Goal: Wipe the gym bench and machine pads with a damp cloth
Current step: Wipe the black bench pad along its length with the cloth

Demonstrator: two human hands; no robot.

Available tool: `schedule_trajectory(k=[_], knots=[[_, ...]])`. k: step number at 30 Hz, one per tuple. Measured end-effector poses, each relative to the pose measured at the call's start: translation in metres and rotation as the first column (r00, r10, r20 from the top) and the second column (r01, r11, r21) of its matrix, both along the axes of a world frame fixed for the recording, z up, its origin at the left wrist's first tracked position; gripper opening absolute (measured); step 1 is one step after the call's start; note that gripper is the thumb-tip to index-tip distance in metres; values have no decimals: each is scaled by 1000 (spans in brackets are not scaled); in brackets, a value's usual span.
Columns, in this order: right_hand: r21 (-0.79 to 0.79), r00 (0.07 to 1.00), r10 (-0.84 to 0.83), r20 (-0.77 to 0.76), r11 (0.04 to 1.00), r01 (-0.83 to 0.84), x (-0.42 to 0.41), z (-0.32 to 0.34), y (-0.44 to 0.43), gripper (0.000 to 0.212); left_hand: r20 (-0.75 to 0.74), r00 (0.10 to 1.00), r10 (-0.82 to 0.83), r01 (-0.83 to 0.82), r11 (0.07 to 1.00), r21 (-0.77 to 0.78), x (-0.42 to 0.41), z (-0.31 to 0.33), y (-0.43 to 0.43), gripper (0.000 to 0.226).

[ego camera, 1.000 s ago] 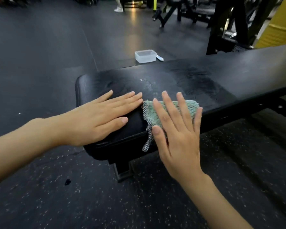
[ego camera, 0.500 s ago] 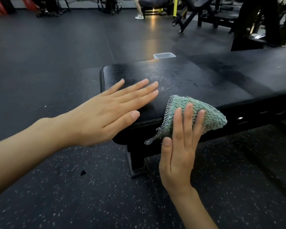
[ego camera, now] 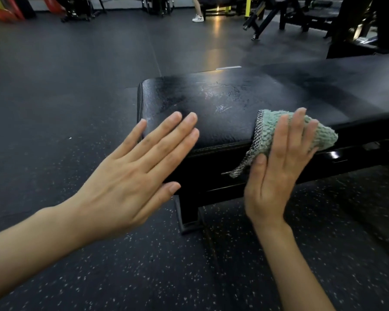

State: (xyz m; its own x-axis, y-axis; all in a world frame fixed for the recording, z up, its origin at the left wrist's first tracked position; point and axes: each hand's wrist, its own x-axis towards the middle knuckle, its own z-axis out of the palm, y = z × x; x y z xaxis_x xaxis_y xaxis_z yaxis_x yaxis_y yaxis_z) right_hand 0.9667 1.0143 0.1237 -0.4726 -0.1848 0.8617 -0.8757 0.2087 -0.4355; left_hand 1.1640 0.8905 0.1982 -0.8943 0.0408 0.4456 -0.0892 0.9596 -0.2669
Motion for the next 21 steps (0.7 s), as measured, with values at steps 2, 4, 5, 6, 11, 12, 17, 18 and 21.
schedule_trajectory(k=[2,4,5,6,11,12,17,18,21], knots=[[-65,999,35,38,997,-32,14,-2,-9,54,-1,1000,3,-3,1000,10,0,0,0,62],[-94,995,75,59,993,-69,32,-6,-18,54,-4,1000,4,-4,1000,8,0,1,0,62],[-93,993,98,62,991,-92,41,-9,-22,55,-6,1000,3,-3,1000,4,0,1,0,62],[-82,990,125,60,989,-120,49,-11,-24,55,-8,1000,1,-1,1000,2,0,2,0,62],[16,975,220,-12,975,-220,75,-17,-25,50,-24,1000,1,-1,1000,7,-1,1,1,64],[32,979,200,-33,980,-199,72,-17,-22,48,-27,1000,1,0,1000,10,-1,1,1,63],[50,994,-12,-111,999,17,33,1,-12,47,-24,1000,-2,3,1000,18,-1,2,1,61],[41,991,-35,-129,998,41,23,5,-11,48,-24,1000,-3,4,1000,21,0,2,1,60],[14,984,-81,-155,996,85,6,11,-11,52,-23,1000,-7,7,1000,23,0,2,0,60]])
